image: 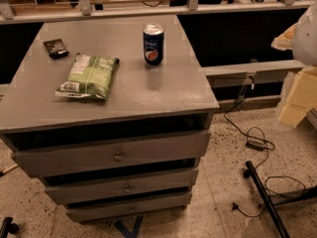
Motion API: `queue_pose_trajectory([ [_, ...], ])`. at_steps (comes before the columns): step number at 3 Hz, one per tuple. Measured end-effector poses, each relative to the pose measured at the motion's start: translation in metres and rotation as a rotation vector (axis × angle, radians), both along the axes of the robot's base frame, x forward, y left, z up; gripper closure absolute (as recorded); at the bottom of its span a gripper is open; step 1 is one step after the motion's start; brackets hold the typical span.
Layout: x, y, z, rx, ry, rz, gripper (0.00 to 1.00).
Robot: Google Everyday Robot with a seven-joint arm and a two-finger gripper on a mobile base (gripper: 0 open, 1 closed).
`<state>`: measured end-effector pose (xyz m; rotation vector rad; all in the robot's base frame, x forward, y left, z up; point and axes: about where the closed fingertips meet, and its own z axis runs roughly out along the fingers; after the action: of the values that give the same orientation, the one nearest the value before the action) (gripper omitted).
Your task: Pick pepsi can
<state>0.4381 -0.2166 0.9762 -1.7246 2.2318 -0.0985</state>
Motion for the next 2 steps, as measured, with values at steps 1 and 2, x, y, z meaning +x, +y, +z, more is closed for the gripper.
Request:
queue_pose_trajectory([
  [1, 0.000, 0.000, 0.000, 0.000, 0.000, 0.000, 0.00],
  [2, 0.024, 0.007, 0.002, 0.020, -0.023, 0.038, 0.00],
])
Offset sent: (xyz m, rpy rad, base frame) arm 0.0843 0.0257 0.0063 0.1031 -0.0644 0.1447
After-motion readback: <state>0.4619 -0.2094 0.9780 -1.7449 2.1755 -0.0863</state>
